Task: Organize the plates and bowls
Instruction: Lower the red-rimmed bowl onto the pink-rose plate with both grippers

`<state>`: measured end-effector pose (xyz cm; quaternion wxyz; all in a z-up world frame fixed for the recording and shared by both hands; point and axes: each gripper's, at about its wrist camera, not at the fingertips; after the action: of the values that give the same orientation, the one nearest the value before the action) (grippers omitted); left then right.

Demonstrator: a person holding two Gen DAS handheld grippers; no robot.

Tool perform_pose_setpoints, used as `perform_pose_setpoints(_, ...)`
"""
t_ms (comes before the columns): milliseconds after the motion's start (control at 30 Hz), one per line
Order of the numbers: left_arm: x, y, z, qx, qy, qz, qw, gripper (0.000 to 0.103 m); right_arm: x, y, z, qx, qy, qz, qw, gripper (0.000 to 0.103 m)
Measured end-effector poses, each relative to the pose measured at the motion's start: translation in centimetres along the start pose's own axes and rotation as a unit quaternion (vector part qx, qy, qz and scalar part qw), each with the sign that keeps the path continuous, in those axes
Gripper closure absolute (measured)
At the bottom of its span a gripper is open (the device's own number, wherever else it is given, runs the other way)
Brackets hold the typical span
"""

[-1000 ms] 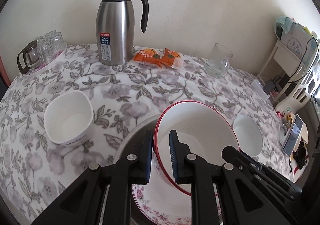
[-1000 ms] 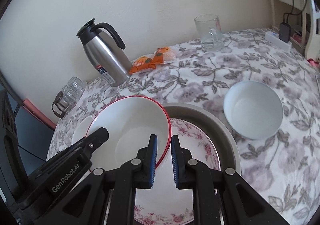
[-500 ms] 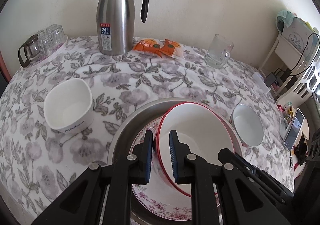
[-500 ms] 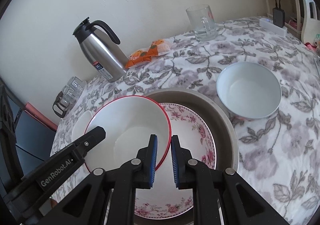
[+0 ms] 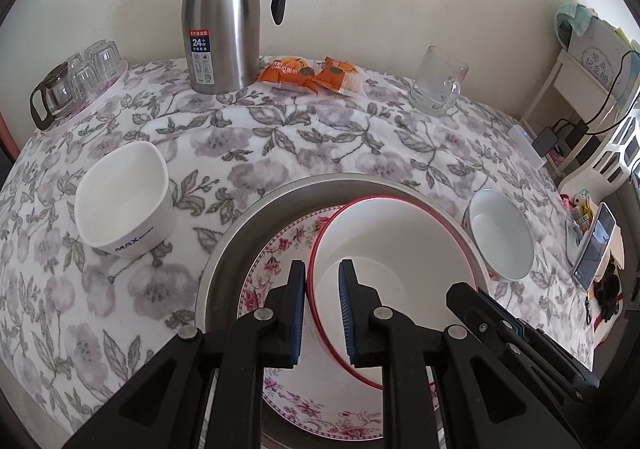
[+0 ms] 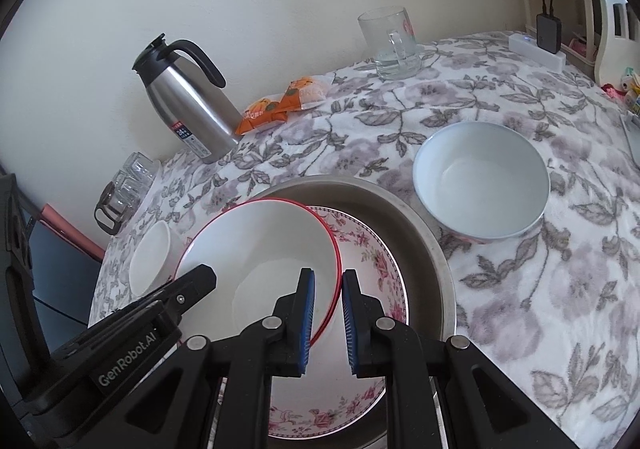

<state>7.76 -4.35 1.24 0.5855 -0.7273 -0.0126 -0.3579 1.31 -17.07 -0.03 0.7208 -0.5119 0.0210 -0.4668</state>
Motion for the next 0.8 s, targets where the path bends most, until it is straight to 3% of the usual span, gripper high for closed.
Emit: perform_pose_setpoints(800,-0.3,1.4,0.5,-0.001,-0.015,0.026,0.9996,0.086,0.1,-0.1,0.1,0.008,-0.001,-0.001,1.0,0.088)
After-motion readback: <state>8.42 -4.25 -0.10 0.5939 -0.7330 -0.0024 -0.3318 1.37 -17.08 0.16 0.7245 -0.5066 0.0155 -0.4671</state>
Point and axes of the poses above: each gripper's, at about its wrist camera, not at the fingertips, and y roughly the way its jaws point, z to its left, x to its top, and after that the axes turned 9 degrees about y, right-handed
